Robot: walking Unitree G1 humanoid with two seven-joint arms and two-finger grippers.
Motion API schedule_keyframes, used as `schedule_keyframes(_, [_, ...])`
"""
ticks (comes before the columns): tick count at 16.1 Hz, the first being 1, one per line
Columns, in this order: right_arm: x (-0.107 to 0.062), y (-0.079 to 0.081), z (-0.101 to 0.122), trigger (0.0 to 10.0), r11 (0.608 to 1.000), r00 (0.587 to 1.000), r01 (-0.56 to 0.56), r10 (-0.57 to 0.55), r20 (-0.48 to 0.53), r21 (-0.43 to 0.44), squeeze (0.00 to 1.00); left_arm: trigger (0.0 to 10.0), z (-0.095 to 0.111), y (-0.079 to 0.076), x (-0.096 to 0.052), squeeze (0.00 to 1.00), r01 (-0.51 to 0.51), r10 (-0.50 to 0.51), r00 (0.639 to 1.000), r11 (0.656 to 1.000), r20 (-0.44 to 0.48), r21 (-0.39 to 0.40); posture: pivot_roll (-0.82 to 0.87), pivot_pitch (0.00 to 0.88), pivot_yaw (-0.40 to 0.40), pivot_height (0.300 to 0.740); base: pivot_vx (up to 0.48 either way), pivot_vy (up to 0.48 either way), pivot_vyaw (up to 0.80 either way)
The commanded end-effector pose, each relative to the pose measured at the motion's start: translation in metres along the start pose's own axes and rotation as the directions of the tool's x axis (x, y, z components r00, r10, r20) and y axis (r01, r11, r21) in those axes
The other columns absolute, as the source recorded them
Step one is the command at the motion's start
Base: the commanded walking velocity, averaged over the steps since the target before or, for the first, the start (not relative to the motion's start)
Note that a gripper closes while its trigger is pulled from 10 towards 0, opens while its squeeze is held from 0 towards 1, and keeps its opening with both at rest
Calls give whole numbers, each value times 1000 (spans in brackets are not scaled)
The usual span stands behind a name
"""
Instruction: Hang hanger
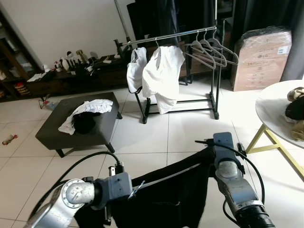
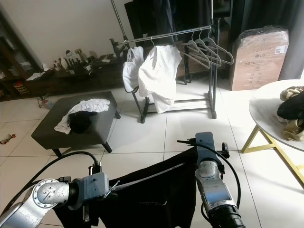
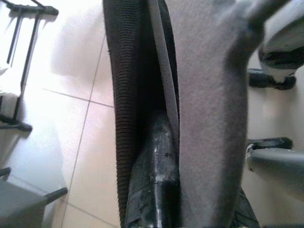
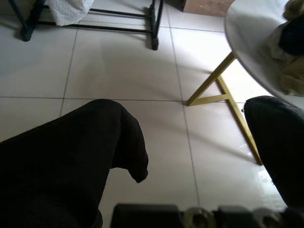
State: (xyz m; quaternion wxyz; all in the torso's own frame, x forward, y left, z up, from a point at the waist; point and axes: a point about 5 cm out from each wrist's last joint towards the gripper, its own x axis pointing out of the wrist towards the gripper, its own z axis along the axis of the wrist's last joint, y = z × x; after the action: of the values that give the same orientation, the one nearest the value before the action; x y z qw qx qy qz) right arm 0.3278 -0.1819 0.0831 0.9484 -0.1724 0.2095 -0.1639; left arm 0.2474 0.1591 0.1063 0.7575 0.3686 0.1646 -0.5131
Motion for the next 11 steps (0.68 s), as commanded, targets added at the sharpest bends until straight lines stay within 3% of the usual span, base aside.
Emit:
schedule_keyframes(1, [17, -78, -1, 10000, 962, 963, 269, -269, 18, -40, 0, 10000, -77, 12, -54, 0, -159, 101, 907, 981, -408, -110, -142, 49, 163, 740, 0, 0, 0])
schedule_keyframes(3, [18, -79, -6, 10000, 966, 967, 253, -253, -1, -56, 0, 10000, -75, 15, -52, 0, -190, 130, 914, 974, -384, -122, -142, 49, 162, 740, 0, 0, 0])
schedule_keyframes(4, [20, -73, -14, 10000, 977, 978, 202, -205, -31, -72, 0, 10000, -60, 18, -45, 0, -214, 169, 952, 964, -255, -158, -146, 48, 162, 740, 0, 0, 0])
schedule_keyframes(6, [21, -76, -21, 10000, 975, 976, 208, -212, -53, -75, 0, 10000, -51, 22, -45, 0, -207, 174, 968, 961, -183, -183, -146, 47, 163, 740, 0, 0, 0])
schedule_keyframes(9, [25, -88, -32, 10000, 971, 970, 216, -225, -87, -101, 0, 10000, -54, 20, -57, 0, -165, 131, 974, 969, -184, -182, -139, 49, 166, 740, 0, 0, 0])
schedule_keyframes(11, [27, -83, -40, 10000, 988, 978, 152, -156, -141, -40, 0, 10000, -58, 23, -59, 0, -202, 164, 968, 959, -192, -198, -136, 48, 166, 740, 0, 0, 0])
